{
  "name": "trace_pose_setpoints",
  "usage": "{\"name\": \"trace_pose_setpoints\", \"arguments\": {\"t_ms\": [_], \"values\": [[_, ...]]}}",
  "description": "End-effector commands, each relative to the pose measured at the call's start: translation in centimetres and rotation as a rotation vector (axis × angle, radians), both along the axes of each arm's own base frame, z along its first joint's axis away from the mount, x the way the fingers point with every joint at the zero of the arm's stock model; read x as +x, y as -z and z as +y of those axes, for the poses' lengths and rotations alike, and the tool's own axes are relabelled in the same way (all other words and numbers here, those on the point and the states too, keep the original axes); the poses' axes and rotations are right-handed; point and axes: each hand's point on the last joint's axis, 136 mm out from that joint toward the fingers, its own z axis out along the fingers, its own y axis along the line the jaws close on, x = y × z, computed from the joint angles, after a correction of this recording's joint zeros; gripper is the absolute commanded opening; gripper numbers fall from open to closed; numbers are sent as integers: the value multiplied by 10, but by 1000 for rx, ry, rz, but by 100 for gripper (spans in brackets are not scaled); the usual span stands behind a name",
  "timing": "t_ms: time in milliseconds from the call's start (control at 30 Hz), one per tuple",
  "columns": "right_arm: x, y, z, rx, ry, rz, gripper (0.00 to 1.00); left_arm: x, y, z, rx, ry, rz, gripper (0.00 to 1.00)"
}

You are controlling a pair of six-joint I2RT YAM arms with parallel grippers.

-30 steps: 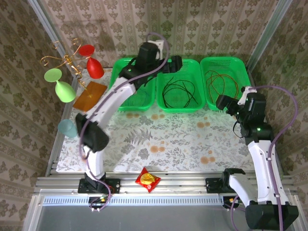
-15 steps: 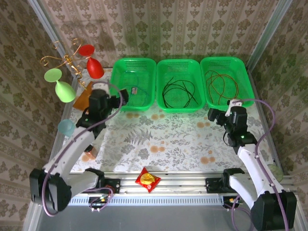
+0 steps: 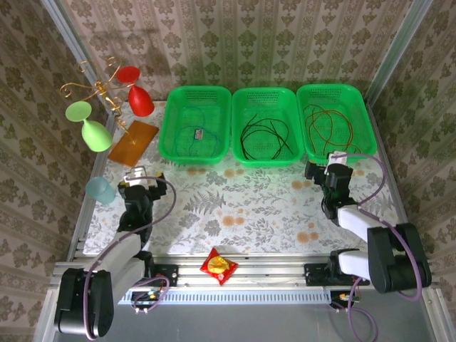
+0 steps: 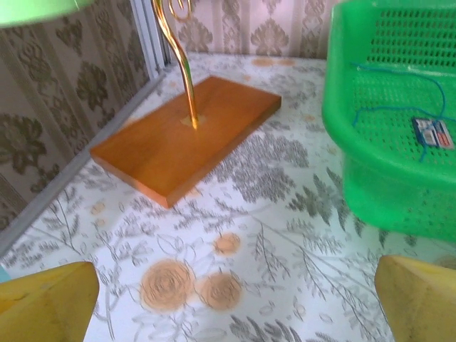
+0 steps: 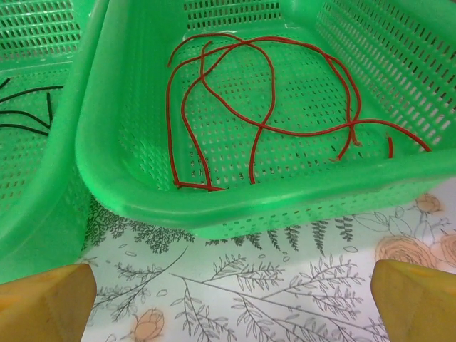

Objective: Untangle the cables

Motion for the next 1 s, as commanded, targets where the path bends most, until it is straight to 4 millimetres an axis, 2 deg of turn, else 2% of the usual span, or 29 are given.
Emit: {"name": "trace_pose_setpoints", "arguments": {"t_ms": [0, 100, 133, 300, 367, 433, 533, 600, 667, 767, 967], "values": [[14, -24, -7, -58, 38, -140, 100, 9, -34, 11, 81, -26, -129, 100], [18, -21, -8, -59, 42, -156, 100, 13, -23, 19, 82, -45, -113, 100], [18, -10, -8, -61, 41, -138, 100, 14, -21, 22, 67, -56, -122, 100], [16, -9, -2, -64, 6, -153, 100, 28, -11, 23, 58, -38, -144, 100], [17, -7, 6, -70, -44, -166, 100, 35, -6, 31, 66, -79, -150, 100], [17, 1, 12, -84, -74, -170, 100, 41, 7, 25, 64, -35, -124, 100], [22, 2, 15, -100, -70, -147, 100, 56, 20, 0, 91, 111, -84, 100], [30, 4, 13, -104, -56, -121, 100, 64, 25, -9, 111, 162, -71, 100], [36, 9, 8, -86, -30, -60, 100, 71, 29, -6, 106, 140, -13, 100], [36, 9, 2, -66, -19, -64, 100, 86, 35, 12, 100, 29, 79, 100], [36, 9, 2, -66, -19, -63, 100, 85, 35, 11, 104, 32, 76, 100]]}}
